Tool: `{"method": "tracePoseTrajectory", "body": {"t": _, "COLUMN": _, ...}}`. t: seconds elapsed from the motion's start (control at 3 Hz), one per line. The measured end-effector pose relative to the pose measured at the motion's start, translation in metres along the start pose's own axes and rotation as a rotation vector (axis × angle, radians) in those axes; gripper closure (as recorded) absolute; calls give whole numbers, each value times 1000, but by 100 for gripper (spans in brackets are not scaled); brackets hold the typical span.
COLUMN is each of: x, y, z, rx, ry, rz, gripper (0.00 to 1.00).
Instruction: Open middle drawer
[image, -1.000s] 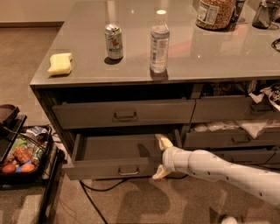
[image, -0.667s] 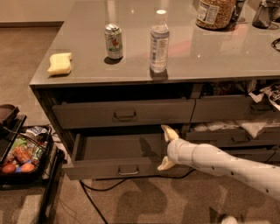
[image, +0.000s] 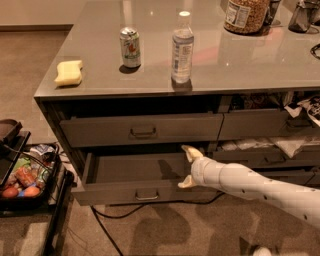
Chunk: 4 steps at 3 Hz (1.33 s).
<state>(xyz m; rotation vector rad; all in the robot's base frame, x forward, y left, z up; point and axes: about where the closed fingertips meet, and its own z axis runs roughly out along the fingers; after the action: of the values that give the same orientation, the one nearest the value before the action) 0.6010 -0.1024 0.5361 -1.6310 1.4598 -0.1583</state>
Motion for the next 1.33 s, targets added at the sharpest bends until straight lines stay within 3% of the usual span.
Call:
{"method": "tracePoseTrajectory", "body": {"t": 0.67, "x": 0, "y": 0, "z": 0, "rx": 0, "ry": 0, "rz": 0, "gripper": 65}}
{"method": "tracePoseTrajectory", "body": {"t": 1.0, "x": 1, "y": 7, "z": 18, "rx": -39, "ry": -16, "rz": -12, "gripper": 88}}
{"method": "tracePoseTrajectory", "body": {"t": 1.33, "x": 3, "y": 15, "z": 40, "rx": -83, "ry": -50, "rz": -15, "gripper": 100}}
